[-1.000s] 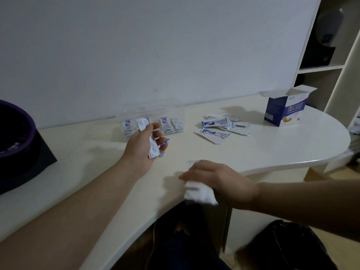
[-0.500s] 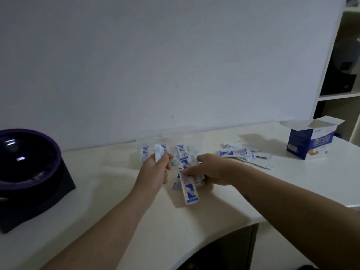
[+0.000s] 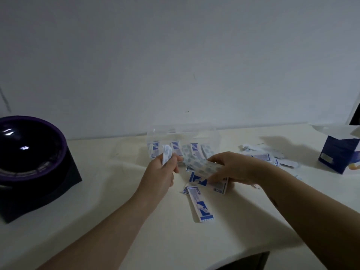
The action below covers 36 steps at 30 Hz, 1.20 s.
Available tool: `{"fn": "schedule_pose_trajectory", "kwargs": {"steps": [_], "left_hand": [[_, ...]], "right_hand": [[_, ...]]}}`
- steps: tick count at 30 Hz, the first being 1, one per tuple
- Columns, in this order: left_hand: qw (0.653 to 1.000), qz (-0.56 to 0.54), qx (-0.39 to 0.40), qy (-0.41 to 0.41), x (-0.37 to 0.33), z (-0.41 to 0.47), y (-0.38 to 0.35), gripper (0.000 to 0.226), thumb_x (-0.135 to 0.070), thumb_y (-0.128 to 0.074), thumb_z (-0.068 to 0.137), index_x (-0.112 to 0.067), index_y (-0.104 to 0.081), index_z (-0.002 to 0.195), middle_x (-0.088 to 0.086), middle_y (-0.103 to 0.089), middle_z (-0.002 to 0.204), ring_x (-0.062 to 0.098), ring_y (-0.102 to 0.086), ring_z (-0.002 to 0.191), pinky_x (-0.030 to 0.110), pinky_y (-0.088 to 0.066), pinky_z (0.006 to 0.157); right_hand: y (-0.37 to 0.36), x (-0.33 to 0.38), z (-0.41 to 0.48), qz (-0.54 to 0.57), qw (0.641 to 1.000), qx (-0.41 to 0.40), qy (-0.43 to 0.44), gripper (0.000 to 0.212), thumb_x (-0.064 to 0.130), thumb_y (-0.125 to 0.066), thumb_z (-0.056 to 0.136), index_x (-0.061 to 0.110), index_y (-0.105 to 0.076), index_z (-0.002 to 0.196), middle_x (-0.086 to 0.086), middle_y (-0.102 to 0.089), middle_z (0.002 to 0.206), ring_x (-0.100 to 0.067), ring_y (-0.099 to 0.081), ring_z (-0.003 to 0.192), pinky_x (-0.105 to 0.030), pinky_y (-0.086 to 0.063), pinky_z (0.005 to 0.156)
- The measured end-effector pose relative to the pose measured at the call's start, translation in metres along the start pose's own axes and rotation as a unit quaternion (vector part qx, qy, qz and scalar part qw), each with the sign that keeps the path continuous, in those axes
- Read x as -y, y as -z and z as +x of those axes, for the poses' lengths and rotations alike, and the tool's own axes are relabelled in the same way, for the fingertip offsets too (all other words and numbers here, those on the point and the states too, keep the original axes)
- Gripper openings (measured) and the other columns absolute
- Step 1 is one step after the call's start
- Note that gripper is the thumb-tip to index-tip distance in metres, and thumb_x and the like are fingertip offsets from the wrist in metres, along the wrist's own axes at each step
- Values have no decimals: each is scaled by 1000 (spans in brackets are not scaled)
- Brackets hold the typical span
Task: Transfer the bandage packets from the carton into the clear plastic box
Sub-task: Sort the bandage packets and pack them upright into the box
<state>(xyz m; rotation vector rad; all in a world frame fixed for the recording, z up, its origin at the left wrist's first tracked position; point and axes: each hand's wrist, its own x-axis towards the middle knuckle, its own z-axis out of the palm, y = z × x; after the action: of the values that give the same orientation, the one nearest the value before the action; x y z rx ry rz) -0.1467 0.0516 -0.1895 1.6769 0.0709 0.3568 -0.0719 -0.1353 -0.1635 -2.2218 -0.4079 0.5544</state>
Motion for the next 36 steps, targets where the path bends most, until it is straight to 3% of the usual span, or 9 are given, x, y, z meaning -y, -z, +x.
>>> {"fn": "schedule_pose_trajectory", "kwargs": {"steps": [4,7,10,14,18,23,27,31,36], "left_hand": [[1000,-2,-6,9,5,2,-1,24,-17,-45,98,-19,-64,83,-5,-50,64,5,-33,41,26,-31,50],[1000,-20,-15,16,8,1,-1,23,-14,-45,97,-12,-61,81,-8,-50,57,6,-33,43,26,-30,50],[997,-61,-52,11,8,4,0,20,-11,-45,96,-12,-61,84,-5,-47,60,6,-32,43,23,-29,48],[991,-88,-97,-9,5,9,1,16,-16,-55,93,-19,-59,78,-4,-42,59,6,-31,44,25,-28,48],[995,-86,-47,-19,3,8,-5,11,-28,-65,87,-20,-58,86,-15,-44,46,1,-37,40,18,-32,45],[993,-105,-58,14,10,8,-10,11,-23,-68,84,-18,-66,93,-5,-52,55,5,-40,42,23,-33,45],[989,-132,-59,36,13,10,-3,12,-24,-70,80,-20,-68,91,0,-62,70,15,-46,62,23,-32,48],[985,-156,-51,45,12,8,-5,19,-15,-69,80,-15,-66,99,-4,-70,77,5,-55,55,16,-39,47],[980,-187,-57,44,14,7,-6,23,-12,-70,79,-12,-65,101,1,-68,77,13,-50,63,34,-45,67]], "right_hand": [[0,2,11,-10,1000,22,12,39,21,-73,80,14,-62,116,-12,-68,105,-28,-67,94,-40,-56,86],[-4,3,19,-22,999,-5,45,32,26,-70,82,13,-66,111,-7,-69,92,-19,-66,78,-29,-56,75],[-6,8,23,18,991,-65,119,17,24,-70,83,15,-67,97,-4,-69,84,-10,-63,71,-15,-50,62],[-16,11,19,78,958,-166,219,4,25,-65,87,22,-66,89,-2,-67,75,-8,-57,61,-16,-44,54],[-30,17,9,198,946,-95,239,9,19,-61,89,20,-66,97,-2,-69,74,-11,-63,62,-19,-50,57],[-42,19,4,106,963,-13,246,19,30,-58,90,20,-68,103,-6,-72,90,-23,-70,84,-37,-56,80],[-37,18,3,335,919,143,150,33,27,-42,97,7,-66,108,-15,-70,101,-27,-67,90,-35,-55,83],[-38,12,9,356,918,117,131,24,14,-45,97,5,-67,102,-14,-70,96,-21,-67,83,-28,-57,75],[-39,11,11,348,927,47,131,13,8,-58,89,4,-69,96,-16,-72,90,-25,-68,79,-33,-58,73]]}}
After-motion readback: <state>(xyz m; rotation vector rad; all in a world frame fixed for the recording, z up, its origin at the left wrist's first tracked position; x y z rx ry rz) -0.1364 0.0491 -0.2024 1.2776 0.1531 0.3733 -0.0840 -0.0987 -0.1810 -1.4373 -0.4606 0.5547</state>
